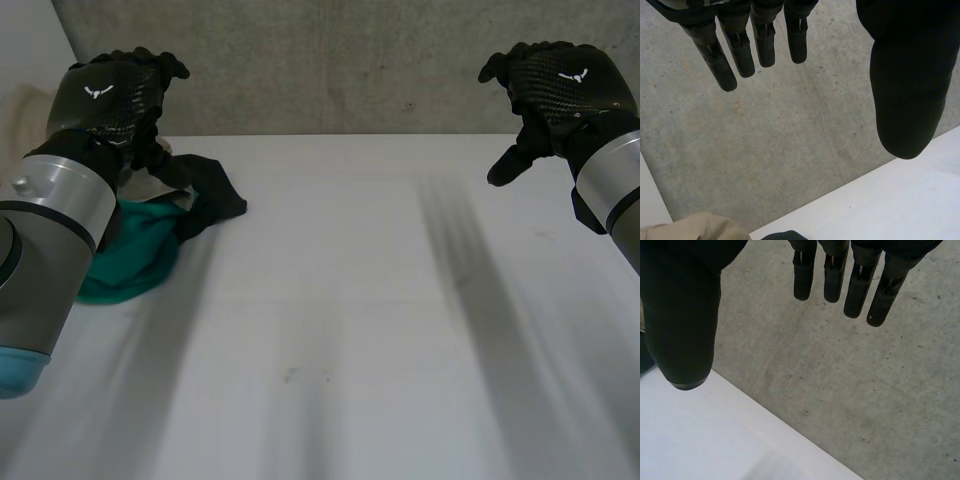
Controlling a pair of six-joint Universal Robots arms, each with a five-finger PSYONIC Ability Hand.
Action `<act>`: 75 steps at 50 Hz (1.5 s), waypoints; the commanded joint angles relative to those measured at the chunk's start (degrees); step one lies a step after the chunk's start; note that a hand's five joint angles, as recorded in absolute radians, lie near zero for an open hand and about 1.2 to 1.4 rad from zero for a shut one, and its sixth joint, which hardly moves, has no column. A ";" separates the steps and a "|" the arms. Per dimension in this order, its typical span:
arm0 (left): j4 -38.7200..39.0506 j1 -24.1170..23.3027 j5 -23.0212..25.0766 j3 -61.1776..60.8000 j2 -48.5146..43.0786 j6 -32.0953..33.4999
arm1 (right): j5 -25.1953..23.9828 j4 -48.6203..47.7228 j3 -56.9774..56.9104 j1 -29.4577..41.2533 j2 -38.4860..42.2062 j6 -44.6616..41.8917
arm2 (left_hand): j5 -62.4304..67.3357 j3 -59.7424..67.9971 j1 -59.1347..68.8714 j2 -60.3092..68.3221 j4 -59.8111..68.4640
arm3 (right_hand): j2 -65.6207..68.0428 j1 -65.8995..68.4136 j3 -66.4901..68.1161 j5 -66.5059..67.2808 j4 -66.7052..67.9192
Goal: Fold the laundry.
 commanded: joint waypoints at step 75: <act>17.16 -26.61 0.12 15.97 -31.40 19.57 | -2.80 0.58 -0.73 -4.66 -0.02 -0.67 | -8.24 -7.28 -7.41 -7.37 -7.62 | -10.02 -7.57 -9.74 -9.89 -9.63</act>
